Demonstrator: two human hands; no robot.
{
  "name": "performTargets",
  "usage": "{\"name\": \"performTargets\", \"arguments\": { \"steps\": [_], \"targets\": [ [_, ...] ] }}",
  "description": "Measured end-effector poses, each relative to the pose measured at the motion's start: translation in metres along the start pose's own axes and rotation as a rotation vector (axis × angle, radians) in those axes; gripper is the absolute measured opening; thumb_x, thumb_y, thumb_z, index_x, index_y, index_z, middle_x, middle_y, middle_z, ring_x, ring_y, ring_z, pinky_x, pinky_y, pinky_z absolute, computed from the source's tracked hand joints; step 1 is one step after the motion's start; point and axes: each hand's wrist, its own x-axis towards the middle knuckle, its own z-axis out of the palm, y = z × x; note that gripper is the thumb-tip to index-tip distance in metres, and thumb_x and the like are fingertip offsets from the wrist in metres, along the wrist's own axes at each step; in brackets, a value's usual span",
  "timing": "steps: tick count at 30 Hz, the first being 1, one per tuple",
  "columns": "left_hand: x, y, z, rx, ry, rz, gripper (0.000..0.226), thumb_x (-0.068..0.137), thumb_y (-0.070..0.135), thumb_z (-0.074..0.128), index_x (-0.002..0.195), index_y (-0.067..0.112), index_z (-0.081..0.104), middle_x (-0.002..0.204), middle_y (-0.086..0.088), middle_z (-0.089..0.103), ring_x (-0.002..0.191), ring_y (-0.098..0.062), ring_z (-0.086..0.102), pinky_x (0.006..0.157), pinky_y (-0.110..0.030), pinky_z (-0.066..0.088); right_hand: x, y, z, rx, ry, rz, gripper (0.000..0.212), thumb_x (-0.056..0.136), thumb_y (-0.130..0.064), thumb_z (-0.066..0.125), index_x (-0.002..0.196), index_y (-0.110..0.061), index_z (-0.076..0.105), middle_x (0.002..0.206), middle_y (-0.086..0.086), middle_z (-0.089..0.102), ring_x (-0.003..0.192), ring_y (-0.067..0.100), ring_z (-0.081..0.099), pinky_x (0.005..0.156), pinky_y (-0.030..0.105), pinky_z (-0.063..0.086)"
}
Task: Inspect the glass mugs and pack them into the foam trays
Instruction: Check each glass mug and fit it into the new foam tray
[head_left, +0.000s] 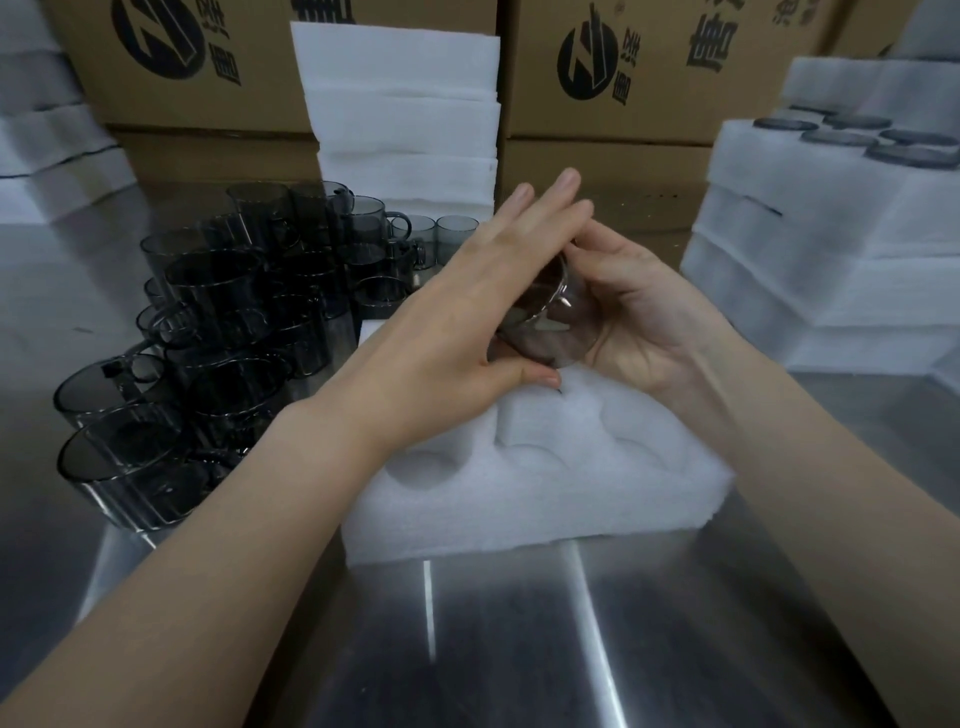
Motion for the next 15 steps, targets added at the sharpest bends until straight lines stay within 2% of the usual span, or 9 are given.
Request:
{"name": "performTargets", "arguments": {
  "steps": [2, 5, 8, 10, 12, 14, 15],
  "targets": [
    [0.000, -0.001, -0.001, -0.015, 0.013, -0.052, 0.109, 0.070, 0.022, 0.085, 0.153, 0.012, 0.016, 0.163, -0.004, 0.013, 0.150, -0.015, 0.010, 0.120, -0.020, 0.014, 0.001, 0.000, 0.001, -0.052, 0.033, -0.002, 0.026, 0.086, -0.008, 0.056, 0.106, -0.014, 0.070, 0.094, 0.012, 0.070, 0.083, 0.025, 0.070, 0.068, 0.045, 0.060],
    [0.000, -0.001, -0.003, -0.093, 0.070, -0.175, 0.114, 0.061, 0.032, 0.088, 0.152, 0.017, 0.022, 0.161, 0.000, 0.020, 0.146, -0.005, 0.018, 0.116, -0.014, 0.018, 0.002, 0.001, 0.003, -0.119, 0.090, -0.036, 0.021, 0.090, -0.005, 0.054, 0.092, -0.018, 0.070, 0.090, 0.010, 0.068, 0.083, 0.025, 0.065, 0.083, 0.054, 0.053],
    [0.000, 0.001, -0.004, -0.239, 0.113, -0.257, 0.105, 0.052, 0.035, 0.093, 0.142, 0.031, 0.038, 0.156, 0.004, 0.034, 0.141, -0.004, 0.033, 0.116, -0.029, 0.031, 0.002, 0.003, 0.004, -0.093, 0.015, -0.030, 0.020, 0.097, -0.014, 0.046, 0.111, -0.014, 0.061, 0.108, 0.014, 0.065, 0.099, 0.031, 0.064, 0.086, 0.061, 0.052],
    [0.000, 0.001, -0.003, -0.305, 0.133, -0.300, 0.098, 0.050, 0.036, 0.090, 0.136, 0.034, 0.042, 0.150, 0.007, 0.043, 0.135, -0.005, 0.042, 0.112, -0.034, 0.038, 0.002, 0.005, 0.005, -0.145, 0.012, -0.020, 0.034, 0.100, -0.028, 0.040, 0.128, -0.013, 0.054, 0.120, 0.014, 0.063, 0.109, 0.030, 0.063, 0.091, 0.058, 0.052],
    [0.000, 0.000, -0.003, -0.325, 0.154, -0.324, 0.087, 0.053, 0.034, 0.088, 0.130, 0.034, 0.048, 0.135, 0.017, 0.054, 0.124, 0.000, 0.052, 0.105, -0.028, 0.043, 0.002, 0.007, 0.009, -0.246, 0.056, -0.033, 0.042, 0.102, -0.040, 0.035, 0.136, -0.019, 0.050, 0.127, 0.008, 0.064, 0.117, 0.025, 0.062, 0.092, 0.051, 0.054],
    [-0.001, -0.002, -0.003, -0.320, 0.188, -0.347, 0.066, 0.055, 0.030, 0.088, 0.107, 0.043, 0.051, 0.107, 0.030, 0.062, 0.101, 0.008, 0.059, 0.087, -0.015, 0.047, 0.001, 0.007, 0.012, -0.393, 0.094, -0.072, 0.042, 0.099, -0.045, 0.040, 0.136, -0.027, 0.050, 0.130, 0.002, 0.064, 0.122, 0.021, 0.060, 0.095, 0.048, 0.053],
    [0.000, -0.002, -0.003, -0.303, 0.213, -0.354, 0.059, 0.056, 0.028, 0.088, 0.098, 0.043, 0.049, 0.096, 0.031, 0.062, 0.091, 0.008, 0.061, 0.077, -0.013, 0.047, 0.000, 0.007, 0.013, -0.463, 0.109, -0.094, 0.043, 0.096, -0.044, 0.044, 0.136, -0.029, 0.049, 0.133, 0.002, 0.062, 0.123, 0.020, 0.059, 0.097, 0.050, 0.052]
  ]
}}
